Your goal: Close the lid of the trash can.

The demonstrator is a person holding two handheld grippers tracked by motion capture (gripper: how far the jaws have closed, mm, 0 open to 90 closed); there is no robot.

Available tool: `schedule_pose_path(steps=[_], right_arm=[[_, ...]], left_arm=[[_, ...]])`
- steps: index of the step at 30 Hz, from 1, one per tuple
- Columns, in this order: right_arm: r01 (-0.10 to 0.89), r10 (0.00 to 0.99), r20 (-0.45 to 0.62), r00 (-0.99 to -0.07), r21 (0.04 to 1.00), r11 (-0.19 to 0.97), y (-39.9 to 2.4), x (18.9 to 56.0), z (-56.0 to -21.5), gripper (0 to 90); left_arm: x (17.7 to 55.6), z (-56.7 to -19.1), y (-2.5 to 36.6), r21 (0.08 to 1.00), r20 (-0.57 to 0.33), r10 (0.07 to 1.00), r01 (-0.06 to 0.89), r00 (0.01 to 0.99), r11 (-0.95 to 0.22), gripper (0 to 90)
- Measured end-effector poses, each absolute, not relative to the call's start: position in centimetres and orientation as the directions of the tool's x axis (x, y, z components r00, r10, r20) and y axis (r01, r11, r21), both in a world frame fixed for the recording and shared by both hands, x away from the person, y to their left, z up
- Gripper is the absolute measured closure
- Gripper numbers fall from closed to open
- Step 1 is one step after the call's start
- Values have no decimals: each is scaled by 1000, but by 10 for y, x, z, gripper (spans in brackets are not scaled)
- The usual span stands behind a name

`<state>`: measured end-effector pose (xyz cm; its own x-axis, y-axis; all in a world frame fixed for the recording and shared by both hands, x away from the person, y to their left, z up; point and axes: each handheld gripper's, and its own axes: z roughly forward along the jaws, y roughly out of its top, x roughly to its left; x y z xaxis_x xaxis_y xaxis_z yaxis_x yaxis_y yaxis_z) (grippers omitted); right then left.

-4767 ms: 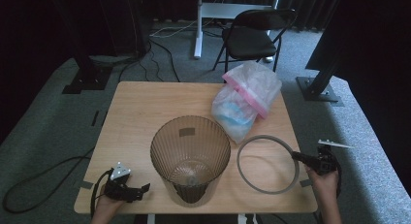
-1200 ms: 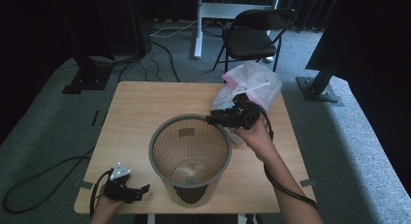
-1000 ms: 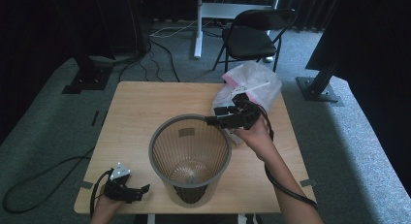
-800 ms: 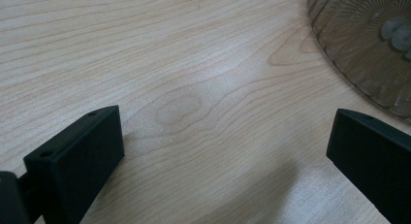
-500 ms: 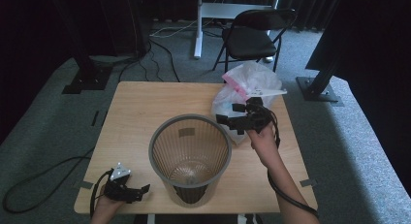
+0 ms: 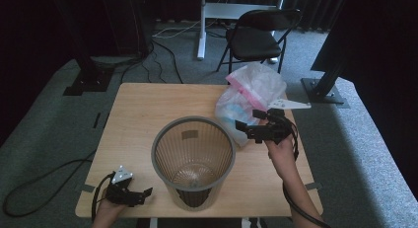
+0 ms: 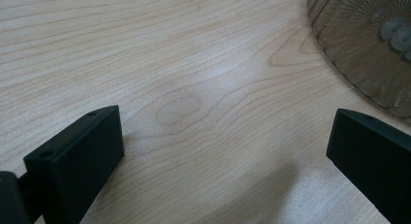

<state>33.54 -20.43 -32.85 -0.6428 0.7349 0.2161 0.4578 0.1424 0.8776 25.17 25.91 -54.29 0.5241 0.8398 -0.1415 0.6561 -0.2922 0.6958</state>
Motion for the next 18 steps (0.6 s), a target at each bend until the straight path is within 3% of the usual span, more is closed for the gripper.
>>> schedule_pose_path(steps=[18], right_arm=[[470,786,195,-587,872,135,-231,314,-367,134]], left_arm=[[252,-543,259,696,-141,839,655,525,-294,0]])
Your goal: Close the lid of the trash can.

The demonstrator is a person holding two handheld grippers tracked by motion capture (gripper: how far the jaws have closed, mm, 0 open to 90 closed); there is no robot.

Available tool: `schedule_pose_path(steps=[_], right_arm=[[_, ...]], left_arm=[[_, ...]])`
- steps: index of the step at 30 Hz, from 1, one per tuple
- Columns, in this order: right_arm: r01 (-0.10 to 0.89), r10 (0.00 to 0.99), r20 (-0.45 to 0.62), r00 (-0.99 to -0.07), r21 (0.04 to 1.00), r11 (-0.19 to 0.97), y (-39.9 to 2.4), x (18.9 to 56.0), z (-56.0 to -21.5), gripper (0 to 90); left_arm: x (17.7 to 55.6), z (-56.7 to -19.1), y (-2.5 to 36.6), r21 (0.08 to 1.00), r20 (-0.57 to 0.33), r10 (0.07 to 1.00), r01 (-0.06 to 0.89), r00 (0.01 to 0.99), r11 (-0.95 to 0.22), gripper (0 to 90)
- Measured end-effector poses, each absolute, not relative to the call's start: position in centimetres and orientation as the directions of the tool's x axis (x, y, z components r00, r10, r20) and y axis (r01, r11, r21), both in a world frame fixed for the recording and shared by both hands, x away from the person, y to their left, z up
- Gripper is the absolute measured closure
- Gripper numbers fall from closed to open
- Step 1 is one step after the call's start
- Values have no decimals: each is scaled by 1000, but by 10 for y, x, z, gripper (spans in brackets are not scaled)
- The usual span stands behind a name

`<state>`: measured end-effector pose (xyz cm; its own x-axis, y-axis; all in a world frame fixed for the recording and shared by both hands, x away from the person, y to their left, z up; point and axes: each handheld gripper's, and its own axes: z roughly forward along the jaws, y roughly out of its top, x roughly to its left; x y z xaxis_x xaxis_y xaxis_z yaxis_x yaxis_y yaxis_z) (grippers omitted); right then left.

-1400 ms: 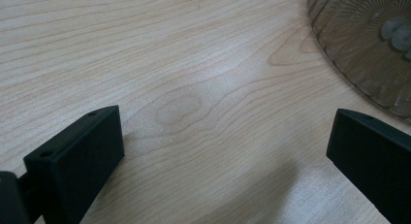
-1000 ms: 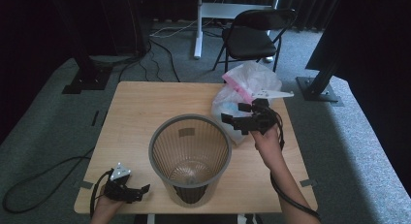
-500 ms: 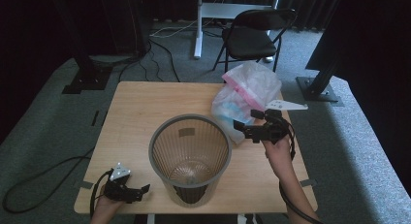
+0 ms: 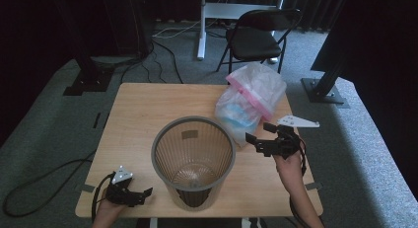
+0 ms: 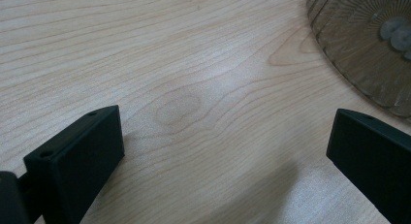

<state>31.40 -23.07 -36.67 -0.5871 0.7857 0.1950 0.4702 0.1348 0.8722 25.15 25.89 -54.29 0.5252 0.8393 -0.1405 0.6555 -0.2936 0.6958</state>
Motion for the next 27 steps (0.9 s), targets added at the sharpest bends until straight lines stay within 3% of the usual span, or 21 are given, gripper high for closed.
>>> schedule_pose_path(steps=[27], right_arm=[[544,828,188,-528,824,160,-255,291,-453,133]], left_arm=[[251,-543,258,696,-138,837,653,529,-298,0]])
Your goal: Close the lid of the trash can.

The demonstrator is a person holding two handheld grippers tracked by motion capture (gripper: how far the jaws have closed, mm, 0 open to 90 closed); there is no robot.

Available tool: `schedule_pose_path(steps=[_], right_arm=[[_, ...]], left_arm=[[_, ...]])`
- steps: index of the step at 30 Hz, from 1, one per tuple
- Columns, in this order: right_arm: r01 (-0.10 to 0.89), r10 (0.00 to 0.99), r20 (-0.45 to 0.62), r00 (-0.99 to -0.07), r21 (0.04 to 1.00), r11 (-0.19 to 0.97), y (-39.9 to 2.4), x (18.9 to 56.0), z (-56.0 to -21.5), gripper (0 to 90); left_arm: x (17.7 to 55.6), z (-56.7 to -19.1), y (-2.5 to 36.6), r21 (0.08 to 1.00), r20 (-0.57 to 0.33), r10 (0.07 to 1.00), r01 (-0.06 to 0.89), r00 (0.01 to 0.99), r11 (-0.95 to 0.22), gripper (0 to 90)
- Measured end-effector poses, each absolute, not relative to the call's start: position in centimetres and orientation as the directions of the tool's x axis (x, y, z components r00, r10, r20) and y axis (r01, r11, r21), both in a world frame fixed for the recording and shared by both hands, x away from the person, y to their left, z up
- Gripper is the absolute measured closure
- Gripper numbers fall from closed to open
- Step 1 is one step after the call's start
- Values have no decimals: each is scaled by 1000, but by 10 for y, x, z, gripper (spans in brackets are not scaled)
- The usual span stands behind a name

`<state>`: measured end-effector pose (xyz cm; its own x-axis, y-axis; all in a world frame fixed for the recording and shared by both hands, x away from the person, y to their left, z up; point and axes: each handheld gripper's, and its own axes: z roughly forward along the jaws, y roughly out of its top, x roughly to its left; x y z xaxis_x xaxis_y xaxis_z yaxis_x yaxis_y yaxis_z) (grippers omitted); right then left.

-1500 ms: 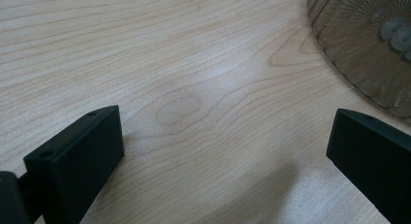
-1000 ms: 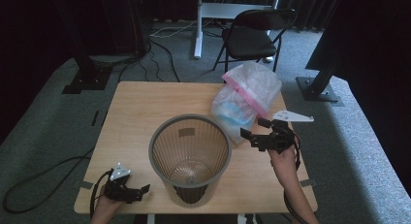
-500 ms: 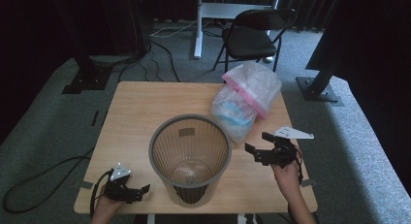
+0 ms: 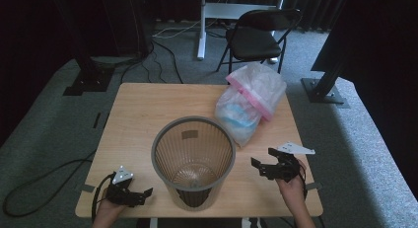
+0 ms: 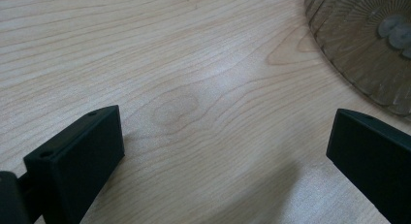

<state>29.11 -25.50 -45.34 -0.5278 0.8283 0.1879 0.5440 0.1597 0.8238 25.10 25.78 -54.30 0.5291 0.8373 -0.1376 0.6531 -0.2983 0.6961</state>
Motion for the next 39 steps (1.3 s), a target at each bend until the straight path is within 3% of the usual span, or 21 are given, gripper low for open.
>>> schedule_pose_path(steps=[19,39], right_arm=[[598,862,204,-463,790,134,-292,265,-500,131],[623,888,194,-416,773,123,-325,238,-521,128]], left_arm=[[251,-543,258,694,-137,838,655,528,-299,0],[251,-543,257,694,-135,840,655,526,-298,0]])
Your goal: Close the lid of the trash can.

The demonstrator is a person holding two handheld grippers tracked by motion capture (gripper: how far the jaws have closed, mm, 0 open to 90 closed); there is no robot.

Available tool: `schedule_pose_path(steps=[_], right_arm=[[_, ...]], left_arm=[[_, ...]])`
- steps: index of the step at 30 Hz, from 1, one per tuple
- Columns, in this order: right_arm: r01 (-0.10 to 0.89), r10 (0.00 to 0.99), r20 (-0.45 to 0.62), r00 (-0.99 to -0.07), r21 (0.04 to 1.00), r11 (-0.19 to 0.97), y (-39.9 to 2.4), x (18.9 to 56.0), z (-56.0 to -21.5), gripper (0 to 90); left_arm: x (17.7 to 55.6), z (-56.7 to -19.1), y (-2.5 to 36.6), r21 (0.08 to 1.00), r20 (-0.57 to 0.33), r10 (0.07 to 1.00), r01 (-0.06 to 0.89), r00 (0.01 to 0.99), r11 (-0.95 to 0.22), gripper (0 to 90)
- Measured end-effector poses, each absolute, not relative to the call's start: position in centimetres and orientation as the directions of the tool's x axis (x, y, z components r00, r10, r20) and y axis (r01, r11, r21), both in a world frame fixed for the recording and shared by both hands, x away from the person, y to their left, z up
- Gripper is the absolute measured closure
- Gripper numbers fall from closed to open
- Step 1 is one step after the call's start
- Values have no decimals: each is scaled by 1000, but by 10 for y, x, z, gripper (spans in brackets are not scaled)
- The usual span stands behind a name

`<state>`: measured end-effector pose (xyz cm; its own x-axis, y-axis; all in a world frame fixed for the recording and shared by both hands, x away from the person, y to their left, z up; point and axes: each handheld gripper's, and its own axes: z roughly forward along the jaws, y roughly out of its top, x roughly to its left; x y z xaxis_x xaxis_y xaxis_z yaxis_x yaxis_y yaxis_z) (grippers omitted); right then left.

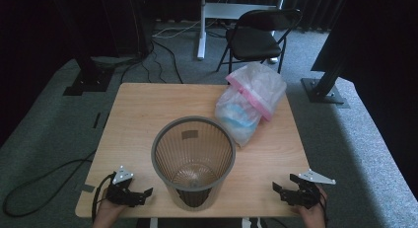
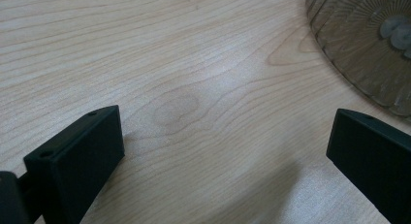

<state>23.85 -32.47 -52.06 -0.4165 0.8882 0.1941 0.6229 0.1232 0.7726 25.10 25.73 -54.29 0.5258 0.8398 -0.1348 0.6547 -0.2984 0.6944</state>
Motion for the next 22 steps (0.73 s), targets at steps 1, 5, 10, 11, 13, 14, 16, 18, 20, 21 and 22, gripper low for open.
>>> schedule_pose_path(steps=[1,5,10,11,13,14,16,18,20,21,22], right_arm=[[627,890,198,-410,770,118,-326,237,-522,128],[640,891,217,-399,762,101,-334,233,-529,128],[645,901,221,-373,760,80,-339,232,-534,128],[643,903,218,-371,761,80,-340,232,-534,128],[640,903,220,-368,765,74,-341,231,-534,128],[638,903,221,-368,767,72,-341,230,-534,128],[630,902,222,-371,774,69,-341,229,-534,128],[625,901,225,-371,778,63,-342,227,-533,127],[623,907,213,-363,779,67,-342,227,-533,127],[623,906,216,-363,779,64,-343,226,-533,125],[624,906,220,-361,779,60,-343,226,-532,121]], left_arm=[[251,-543,257,694,-135,840,655,526,-298,0],[251,-543,257,695,-133,840,654,526,-299,0],[251,-543,258,695,-135,839,654,527,-299,0],[251,-543,258,695,-134,839,654,527,-299,0],[251,-543,258,695,-134,839,654,527,-299,0],[251,-543,258,695,-135,840,654,526,-299,0],[251,-543,257,695,-134,840,654,526,-298,0],[251,-543,257,695,-132,840,653,526,-300,0],[251,-543,257,696,-132,841,653,525,-299,0],[251,-543,257,696,-131,841,653,525,-300,0],[251,-543,257,696,-132,841,653,525,-298,0]])
